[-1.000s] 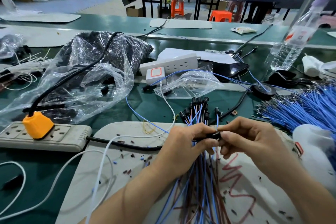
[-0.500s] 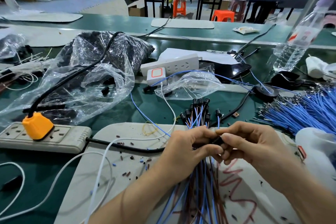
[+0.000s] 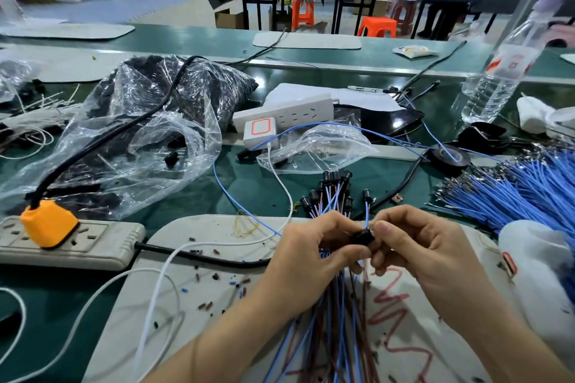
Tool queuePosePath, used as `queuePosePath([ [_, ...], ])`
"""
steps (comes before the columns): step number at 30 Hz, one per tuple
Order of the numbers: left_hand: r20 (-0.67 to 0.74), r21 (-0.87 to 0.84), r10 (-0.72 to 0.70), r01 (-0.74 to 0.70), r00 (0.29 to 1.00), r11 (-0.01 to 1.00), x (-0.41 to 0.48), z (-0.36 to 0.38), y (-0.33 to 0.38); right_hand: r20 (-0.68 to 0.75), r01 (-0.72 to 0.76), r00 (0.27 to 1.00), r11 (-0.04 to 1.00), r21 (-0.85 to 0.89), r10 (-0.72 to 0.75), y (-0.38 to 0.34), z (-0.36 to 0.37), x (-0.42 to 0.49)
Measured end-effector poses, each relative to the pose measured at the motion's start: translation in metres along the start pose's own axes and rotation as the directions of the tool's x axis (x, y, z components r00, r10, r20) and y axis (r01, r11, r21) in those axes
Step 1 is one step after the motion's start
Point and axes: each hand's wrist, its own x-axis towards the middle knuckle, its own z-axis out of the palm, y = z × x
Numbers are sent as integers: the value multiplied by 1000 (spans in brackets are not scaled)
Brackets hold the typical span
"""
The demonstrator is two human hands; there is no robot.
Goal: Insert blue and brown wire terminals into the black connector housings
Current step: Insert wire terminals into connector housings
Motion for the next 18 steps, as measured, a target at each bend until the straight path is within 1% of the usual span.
queuePosePath([
  [3,10,32,14,-15,1000,999,0,0,0,1,3,1000,1000,-12,-3,0,-1,0],
  [10,-16,117,69,-67,997,991,0,-1,-2,-16,28,999,998,-49,-29,3,0,-1],
  [13,-18,157,94,-90,995,984,1,-3,-5,-1,46,999,994,-97,-47,4,-2,-2],
  [18,5,183,44,-45,999,982,0,-7,-7,48,20,999,991,-135,-14,5,-2,0],
])
